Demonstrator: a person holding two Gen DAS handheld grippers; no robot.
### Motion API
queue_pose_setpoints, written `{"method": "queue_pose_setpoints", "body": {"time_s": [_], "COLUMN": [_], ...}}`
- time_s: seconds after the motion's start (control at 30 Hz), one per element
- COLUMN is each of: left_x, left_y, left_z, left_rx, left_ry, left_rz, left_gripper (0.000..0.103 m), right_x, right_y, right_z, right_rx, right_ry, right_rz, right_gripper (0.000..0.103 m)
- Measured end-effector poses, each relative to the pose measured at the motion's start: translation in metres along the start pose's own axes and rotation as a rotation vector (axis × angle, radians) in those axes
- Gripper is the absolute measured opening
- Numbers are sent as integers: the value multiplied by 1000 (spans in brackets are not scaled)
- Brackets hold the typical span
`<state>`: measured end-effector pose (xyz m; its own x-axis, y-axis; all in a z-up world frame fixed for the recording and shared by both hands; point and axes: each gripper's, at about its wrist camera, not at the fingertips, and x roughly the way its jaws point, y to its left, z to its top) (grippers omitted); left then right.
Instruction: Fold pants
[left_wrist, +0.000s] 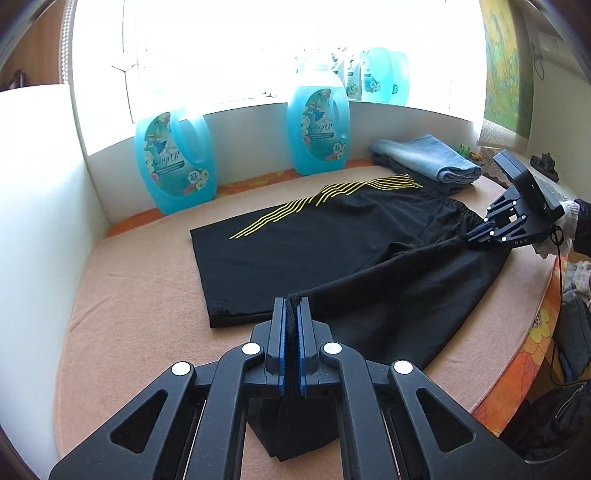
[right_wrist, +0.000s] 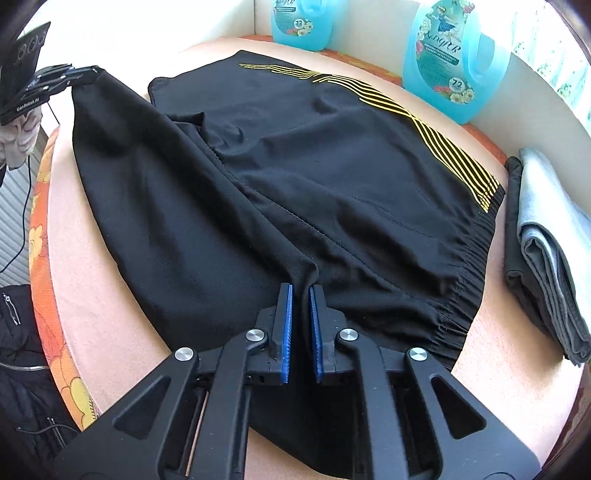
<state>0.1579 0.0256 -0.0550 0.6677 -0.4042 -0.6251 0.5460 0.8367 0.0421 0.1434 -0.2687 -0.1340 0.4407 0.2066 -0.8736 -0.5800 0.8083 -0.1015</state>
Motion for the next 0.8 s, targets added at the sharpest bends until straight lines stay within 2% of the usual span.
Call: {"method": "queue_pose_setpoints", "body": {"time_s": [0.1, 0.37, 0.6, 0.8], "left_x": [-5, -16, -13, 17], "left_y": [-1, 6, 33, 58], "left_z": [1, 17, 51, 81], "left_rx": [4, 2, -17, -13], "left_ry": [-19, -75, -138, -146], "left_rz": [12, 45, 87, 134], "left_gripper": [4, 4, 4, 4], "right_x": [-11, -66, -83, -67], "right_y": [6, 1, -7, -26], "right_z": [-2, 20, 71, 119], "right_rx": [15, 85, 17, -20], "right_ry": [-27, -197, -261, -278], "right_rz": [-37, -178, -352, -426], "right_gripper": [6, 4, 3, 3]}}
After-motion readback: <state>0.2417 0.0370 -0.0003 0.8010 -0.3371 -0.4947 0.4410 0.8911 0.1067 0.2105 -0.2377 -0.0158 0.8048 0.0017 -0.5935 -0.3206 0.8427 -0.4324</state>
